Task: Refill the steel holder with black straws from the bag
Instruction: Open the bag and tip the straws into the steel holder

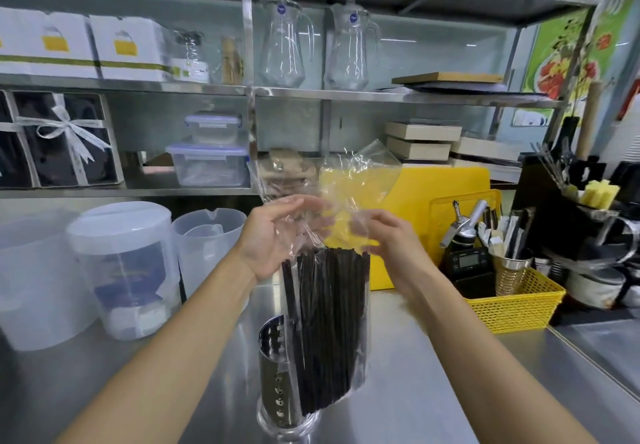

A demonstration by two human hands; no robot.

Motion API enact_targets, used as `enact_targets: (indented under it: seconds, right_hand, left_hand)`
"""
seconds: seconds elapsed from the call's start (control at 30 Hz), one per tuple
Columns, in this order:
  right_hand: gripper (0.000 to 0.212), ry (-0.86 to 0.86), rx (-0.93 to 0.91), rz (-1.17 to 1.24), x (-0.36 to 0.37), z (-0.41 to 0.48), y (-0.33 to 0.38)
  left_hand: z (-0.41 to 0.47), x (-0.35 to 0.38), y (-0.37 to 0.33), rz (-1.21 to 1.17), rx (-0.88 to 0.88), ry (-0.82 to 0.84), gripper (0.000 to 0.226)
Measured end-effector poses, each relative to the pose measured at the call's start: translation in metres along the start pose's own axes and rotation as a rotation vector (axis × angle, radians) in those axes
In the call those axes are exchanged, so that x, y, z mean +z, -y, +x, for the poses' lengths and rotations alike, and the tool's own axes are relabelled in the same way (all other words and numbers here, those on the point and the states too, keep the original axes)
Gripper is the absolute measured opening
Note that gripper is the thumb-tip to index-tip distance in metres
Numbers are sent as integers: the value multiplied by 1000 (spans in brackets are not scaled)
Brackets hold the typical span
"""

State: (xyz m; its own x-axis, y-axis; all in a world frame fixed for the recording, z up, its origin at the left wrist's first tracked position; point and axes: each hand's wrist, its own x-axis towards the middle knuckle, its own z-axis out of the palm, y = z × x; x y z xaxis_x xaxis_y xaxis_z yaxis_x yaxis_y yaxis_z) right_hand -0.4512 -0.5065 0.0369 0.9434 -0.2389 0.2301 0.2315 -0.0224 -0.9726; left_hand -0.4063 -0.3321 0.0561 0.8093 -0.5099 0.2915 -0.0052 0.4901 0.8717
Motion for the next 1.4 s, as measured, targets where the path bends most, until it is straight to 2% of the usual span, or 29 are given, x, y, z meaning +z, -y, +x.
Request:
enact_targets:
  seconds: [0.1, 0.17, 0.23, 0.3, 0.37, 0.43, 0.5, 0.57, 0.67, 0.73, 0.9, 0.97, 1.03, 1.1, 1.17, 1.23, 1.3, 1.33, 1.37, 1.4]
  right_hand:
    - [51, 307, 147, 101, 10, -5, -3]
    - [52, 380, 166, 203, 13, -9, -3]
    - [37, 343, 148, 212, 13, -9, -6]
    - [15, 315, 120, 172, 11, -10, -7]
    - [5, 247, 87, 166, 7, -7, -7]
    - [8, 141, 33, 154, 0, -4, -7]
    - [11, 59, -37, 42, -9, -2, -9]
    - [12, 14, -72, -3, -16, -1, -11]
    - [12, -60, -72, 146, -20, -1, -11]
    - [16, -105, -100, 139, -19, 1, -9]
    - [17, -89, -280, -88, -11, 3, 7]
    - [17, -56, -338, -114, -8, 4, 13]
    - [18, -33, -385, -141, -7, 5, 16]
    - [19, -17, -414, -177, -6, 5, 17]
    - [19, -1, -420, -202, -6, 6, 16]
    - [18, 28, -413, -223, -5, 6, 14]
    - [17, 60, -419, -250, -4, 4, 12]
    - [18, 69, -429, -264, -3, 4, 11]
    - [18, 69, -439, -273, -3, 3, 11]
    - [20, 63, -443, -278, -3, 2, 11]
  left_hand:
    - [-2, 3, 5, -64, -34, 31, 37]
    - [-1, 2, 9, -76, -47, 16, 41]
    - [-1, -2, 11, -84, -35, -6, 34]
    - [0, -7, 11, -125, 3, -47, 17]
    - [0, -16, 10, -152, 22, -96, 18]
    - [-4, -27, 11, -124, 18, -106, 19]
    - [-9, -41, 14, -103, -11, -133, 23]
    - [-14, -56, 19, -83, -32, -212, 22]
    - [-20, -75, 27, -4, -63, -338, 18]
    - [-23, -85, 32, 87, -93, -385, 16]
    - [-25, -100, 34, 210, -201, -497, 18]
    - [-21, -107, 32, 292, -238, -613, 18]
    - [-16, -105, 27, 402, -169, -768, 15]
    - [-14, -90, 17, 489, 32, -837, 23]
    - [-15, -65, 2, 590, 287, -733, 30]
    - [-14, -37, -14, 751, 448, -534, 54]
    - [-6, -18, -23, 894, 460, -359, 85]
    - [1, -12, -26, 931, 427, -309, 91]
    - [6, -6, -28, 930, 384, -276, 88]
    - [11, -2, -29, 889, 350, -248, 74]
